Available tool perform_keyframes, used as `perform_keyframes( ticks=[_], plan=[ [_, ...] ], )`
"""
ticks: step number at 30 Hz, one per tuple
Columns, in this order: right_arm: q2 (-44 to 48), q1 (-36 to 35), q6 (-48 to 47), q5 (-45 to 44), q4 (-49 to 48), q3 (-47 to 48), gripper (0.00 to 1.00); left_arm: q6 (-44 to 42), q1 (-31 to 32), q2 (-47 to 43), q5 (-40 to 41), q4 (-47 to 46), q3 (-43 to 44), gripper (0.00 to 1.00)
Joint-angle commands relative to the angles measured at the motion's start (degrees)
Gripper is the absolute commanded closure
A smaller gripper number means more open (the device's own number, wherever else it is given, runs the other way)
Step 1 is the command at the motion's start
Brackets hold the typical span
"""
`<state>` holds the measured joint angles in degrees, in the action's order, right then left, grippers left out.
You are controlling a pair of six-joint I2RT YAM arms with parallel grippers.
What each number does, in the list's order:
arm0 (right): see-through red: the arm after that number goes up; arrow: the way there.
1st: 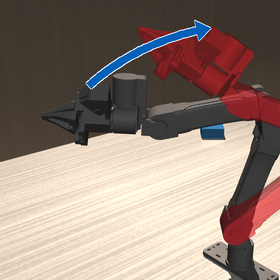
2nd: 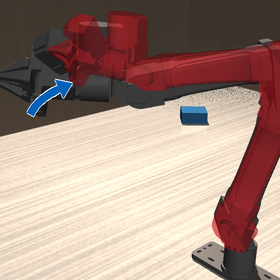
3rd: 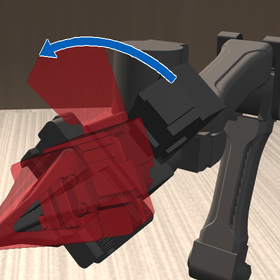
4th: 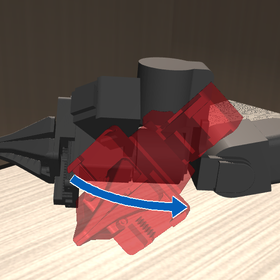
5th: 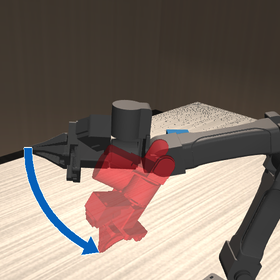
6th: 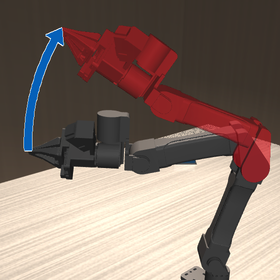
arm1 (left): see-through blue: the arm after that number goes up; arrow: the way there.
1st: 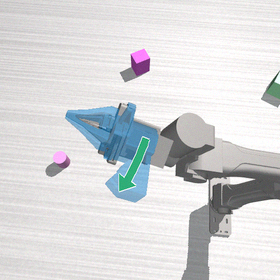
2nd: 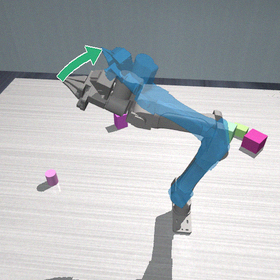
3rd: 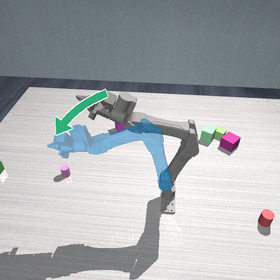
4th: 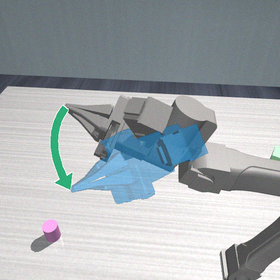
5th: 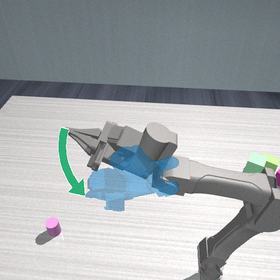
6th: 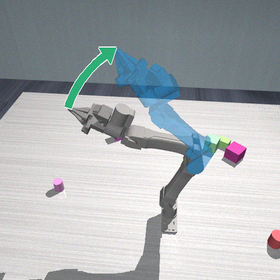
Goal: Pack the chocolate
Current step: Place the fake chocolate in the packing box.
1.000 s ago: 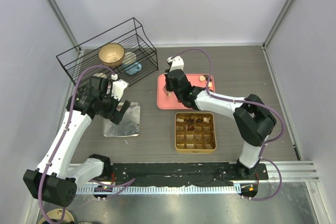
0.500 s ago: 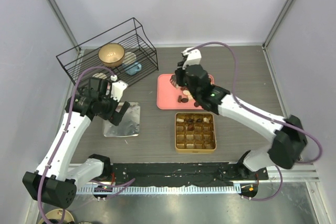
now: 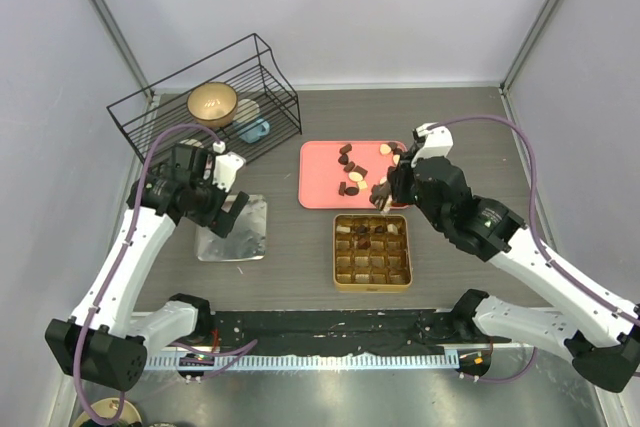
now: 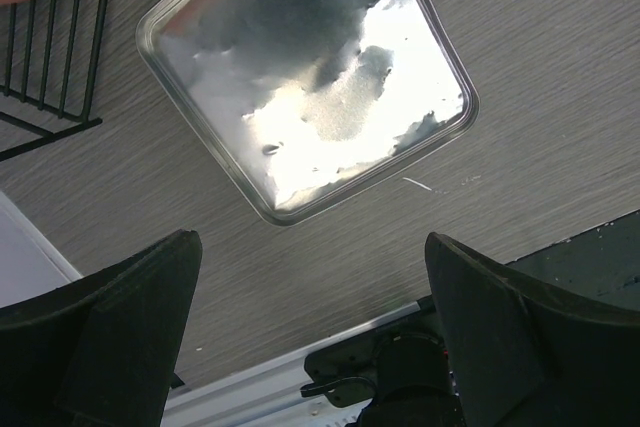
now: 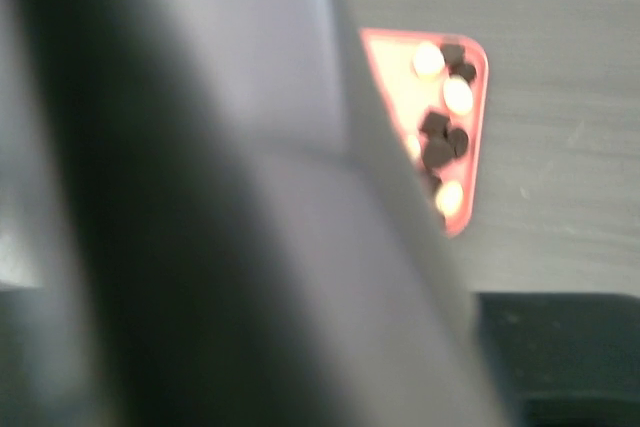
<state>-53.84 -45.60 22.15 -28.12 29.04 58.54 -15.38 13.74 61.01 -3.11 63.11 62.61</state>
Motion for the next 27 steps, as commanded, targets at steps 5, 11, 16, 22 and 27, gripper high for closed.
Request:
perform_keyframes(
  ticks=[5,11,16,22,27],
  plan=[
    [3.39,-0.19,5.09,3.68,8.84,-1.59,0.84,0.79,-0.38,-0.55,-1.63,0.08,1.55,0.00],
    [4.54,-0.36,5.97,6.93,7.62,-4.49,0.84,1.49,-0.38,-0.37,-1.81,-0.09,1.03,0.00],
    [6.12,-0.54,5.80,6.50,4.29,-7.12,0.81,1.84,-0.38,-0.81,-1.72,-0.36,0.23,0.00],
    [6.03,-0.63,5.36,6.50,1.29,-8.88,0.76,2.02,-0.38,-1.34,-1.02,-0.62,-0.12,0.00],
    [6.38,-0.89,5.09,6.76,-0.56,-9.94,0.69,2.02,-0.38,-1.77,-0.75,-0.71,-0.21,0.00]
  ],
)
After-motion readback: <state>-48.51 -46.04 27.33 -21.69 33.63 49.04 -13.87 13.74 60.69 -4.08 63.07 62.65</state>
